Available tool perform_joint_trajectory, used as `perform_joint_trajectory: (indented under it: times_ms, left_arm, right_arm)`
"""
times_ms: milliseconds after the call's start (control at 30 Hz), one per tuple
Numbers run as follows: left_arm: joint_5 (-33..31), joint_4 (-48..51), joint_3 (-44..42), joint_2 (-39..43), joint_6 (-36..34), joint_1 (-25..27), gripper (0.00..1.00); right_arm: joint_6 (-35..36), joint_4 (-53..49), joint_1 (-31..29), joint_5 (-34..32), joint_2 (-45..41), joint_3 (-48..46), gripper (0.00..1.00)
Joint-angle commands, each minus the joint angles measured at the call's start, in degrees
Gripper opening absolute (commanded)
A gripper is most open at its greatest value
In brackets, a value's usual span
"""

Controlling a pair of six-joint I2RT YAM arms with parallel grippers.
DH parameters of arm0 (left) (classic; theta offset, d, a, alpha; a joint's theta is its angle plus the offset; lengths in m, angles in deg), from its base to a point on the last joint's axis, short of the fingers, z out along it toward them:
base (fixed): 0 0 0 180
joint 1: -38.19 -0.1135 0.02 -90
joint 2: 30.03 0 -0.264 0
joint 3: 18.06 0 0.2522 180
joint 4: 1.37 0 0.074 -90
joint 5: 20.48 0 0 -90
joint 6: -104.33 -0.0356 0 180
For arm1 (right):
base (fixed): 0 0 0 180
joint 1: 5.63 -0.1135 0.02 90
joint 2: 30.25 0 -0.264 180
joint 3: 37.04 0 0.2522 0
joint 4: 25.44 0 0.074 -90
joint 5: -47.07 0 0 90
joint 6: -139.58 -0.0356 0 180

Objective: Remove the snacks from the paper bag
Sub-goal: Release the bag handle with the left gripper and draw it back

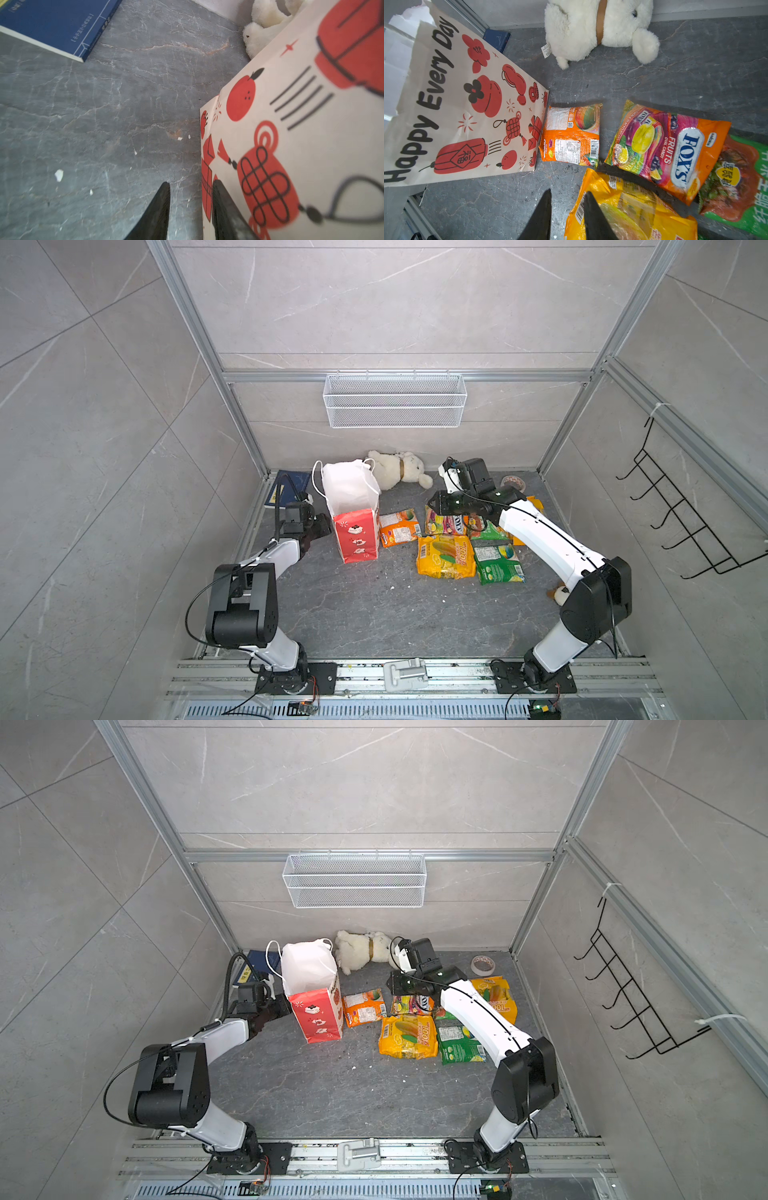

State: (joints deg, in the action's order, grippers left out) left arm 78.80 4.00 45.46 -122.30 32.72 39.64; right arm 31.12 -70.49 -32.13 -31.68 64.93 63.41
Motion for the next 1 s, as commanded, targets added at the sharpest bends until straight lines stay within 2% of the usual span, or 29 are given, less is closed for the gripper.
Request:
perform_joint_trajectory:
  times_ms: [0, 367, 967]
  left_arm:
    - [1.76, -3.21, 2.73, -2.70, -1.23, -0.38, 0.37]
    - [5.38, -4.32, 6.86, -8.78, -0.17, 0.74, 0.36]
    - [9.93, -8.80, 8.87, -15.02, 3.39, 1.53, 0.32]
  right_arm:
    - [0.05, 1.77, 0.07, -1.18, -2.57, -1.49, 0.30]
    - [-0.26, 2.03, 0.47, -3.32, -4.33, -3.27, 0.30]
    - [-1.31, 3.78, 1.14, -3.86, -6.66, -5.90, 0.30]
